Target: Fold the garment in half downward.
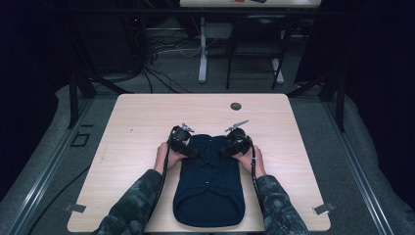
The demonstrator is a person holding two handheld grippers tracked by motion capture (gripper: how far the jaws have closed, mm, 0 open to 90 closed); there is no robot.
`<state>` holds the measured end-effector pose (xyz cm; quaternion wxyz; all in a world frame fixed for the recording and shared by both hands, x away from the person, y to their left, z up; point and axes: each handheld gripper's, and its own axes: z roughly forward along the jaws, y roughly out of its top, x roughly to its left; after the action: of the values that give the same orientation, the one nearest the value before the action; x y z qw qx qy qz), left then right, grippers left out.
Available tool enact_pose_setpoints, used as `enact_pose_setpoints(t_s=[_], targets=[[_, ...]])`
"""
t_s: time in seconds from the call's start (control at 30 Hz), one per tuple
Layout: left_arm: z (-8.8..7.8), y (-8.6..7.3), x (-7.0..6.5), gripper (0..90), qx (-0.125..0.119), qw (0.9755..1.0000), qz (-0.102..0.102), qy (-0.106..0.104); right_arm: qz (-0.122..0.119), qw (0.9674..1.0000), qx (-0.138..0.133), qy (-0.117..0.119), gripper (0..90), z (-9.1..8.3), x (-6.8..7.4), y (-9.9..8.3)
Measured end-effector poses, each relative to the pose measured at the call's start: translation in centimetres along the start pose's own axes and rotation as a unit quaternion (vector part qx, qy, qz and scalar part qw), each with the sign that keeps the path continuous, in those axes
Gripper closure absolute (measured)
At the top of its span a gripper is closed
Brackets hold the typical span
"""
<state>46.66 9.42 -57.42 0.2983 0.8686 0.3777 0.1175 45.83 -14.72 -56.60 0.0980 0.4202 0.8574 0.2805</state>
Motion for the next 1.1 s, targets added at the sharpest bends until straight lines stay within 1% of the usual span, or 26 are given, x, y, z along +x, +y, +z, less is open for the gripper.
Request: enact_pose_setpoints(t_s=[0.03, 0.07, 0.1, 0.13, 0.17, 0.23, 0.33, 0.37, 0.4, 0.43, 0.53, 0.6, 0.63, 0.7, 0.73, 0.8, 0.83, 0.87, 0.93, 0.97, 1.03, 1.1], targets=[[0.0, 0.0, 0.0, 14.1, 0.001, 1.0, 0.003, 0.0, 0.009, 0.9999, -0.014, -0.002, 28.5, 0.2, 0.3, -0.1], [0.0, 0.0, 0.0, 15.5, 0.001, 1.0, 0.003, 0.0, 0.002, 0.9999, -0.01, -0.005, 30.0, 0.2, 0.4, 0.0], [-0.1, 0.0, -0.1, 15.5, 0.0, 1.0, 0.004, -0.002, 0.002, 0.9999, -0.01, -0.005, 30.0, 0.2, 0.4, 0.0], [-0.1, 0.0, -0.1, 16.9, 0.0, 1.0, 0.005, -0.004, -0.004, 0.9999, -0.008, -0.005, 31.6, 0.2, 0.5, 0.0], [-0.2, 0.0, -0.2, 21.5, -0.001, 0.9999, 0.009, -0.007, -0.005, 0.9999, -0.012, -0.007, 36.1, 0.2, 0.7, 0.0], [-0.3, 0.0, -0.4, 26.3, -0.005, 0.9999, 0.012, -0.009, -0.008, 0.9998, -0.016, -0.006, 40.2, 0.2, 0.8, -0.1], [-0.3, -0.1, -0.5, 30.1, -0.01, 0.9998, 0.012, -0.009, -0.014, 0.9996, -0.024, -0.004, 46.4, 0.2, 0.8, -0.2], [-0.3, -0.1, -0.5, 31.8, -0.01, 0.9998, 0.012, -0.009, -0.014, 0.9996, -0.024, -0.004, 46.4, 0.2, 0.8, -0.2], [-0.4, -0.1, -0.5, 34.3, -0.014, 0.9998, 0.011, -0.009, -0.015, 0.9995, -0.028, -0.001, 50.7, 0.1, 0.9, -0.4], [-0.4, -0.1, -0.6, 34.3, -0.016, 0.9998, 0.01, -0.01, -0.015, 0.9995, -0.028, -0.001, 50.7, 0.1, 0.9, -0.4], [-0.5, -0.2, -0.9, 44.3, -0.019, 0.9996, 0.014, -0.015, -0.014, 0.9995, -0.03, 0.004, 58.0, 0.0, 0.9, -0.4], [-0.5, -0.2, -0.9, 47.8, -0.02, 0.9996, 0.014, -0.016, -0.014, 0.9994, -0.031, 0.005, 59.4, 0.0, 1.0, -0.5], [-0.6, -0.2, -1.0, 47.8, -0.02, 0.9995, 0.014, -0.017, -0.016, 0.9994, -0.029, 0.004, 60.5, 0.0, 1.0, -0.5], [-0.6, -0.1, -1.0, 52.6, -0.018, 0.9994, 0.018, -0.023, -0.015, 0.9994, -0.03, 0.006, 63.4, 0.0, 1.0, -0.5], [-0.6, -0.1, -1.3, 57.9, -0.019, 0.9995, 0.014, -0.023, -0.013, 0.9994, -0.033, 0.006, 64.9, -0.1, 1.1, -0.6], [-0.7, -0.1, -1.3, 63.2, -0.016, 0.9994, 0.017, -0.026, -0.011, 0.9991, -0.04, 0.004, 66.4, -0.1, 1.2, -0.8], [-0.7, -0.1, -1.5, 65.7, -0.017, 0.9994, 0.017, -0.024, -0.004, 0.9987, -0.05, 0.004, 67.0, 0.0, 1.3, -1.0], [-0.8, -0.1, -1.7, 67.1, -0.019, 0.9993, 0.024, -0.02, -0.006, 0.9988, -0.048, 0.004, 67.4, -0.1, 1.3, -1.1], [-0.9, -0.2, -1.8, 69.0, -0.023, 0.9993, 0.027, -0.014, -0.003, 0.9984, -0.056, 0.004, 68.0, -0.1, 1.3, -1.2], [-0.9, -0.3, -1.7, 69.5, -0.024, 0.9993, 0.027, -0.013, -0.005, 0.9982, -0.059, -0.001, 68.4, -0.2, 1.4, -1.3], [-1.0, -0.3, -1.7, 69.5, -0.025, 0.9993, 0.024, -0.014, -0.02, 0.9977, -0.064, -0.012, 68.9, -0.4, 1.7, -1.4], [-1.2, -0.3, -1.7, 68.7, -0.025, 0.9993, 0.022, -0.013, -0.039, 0.9961, -0.074, -0.029, 69.4, -0.8, 2.2, -1.4]])
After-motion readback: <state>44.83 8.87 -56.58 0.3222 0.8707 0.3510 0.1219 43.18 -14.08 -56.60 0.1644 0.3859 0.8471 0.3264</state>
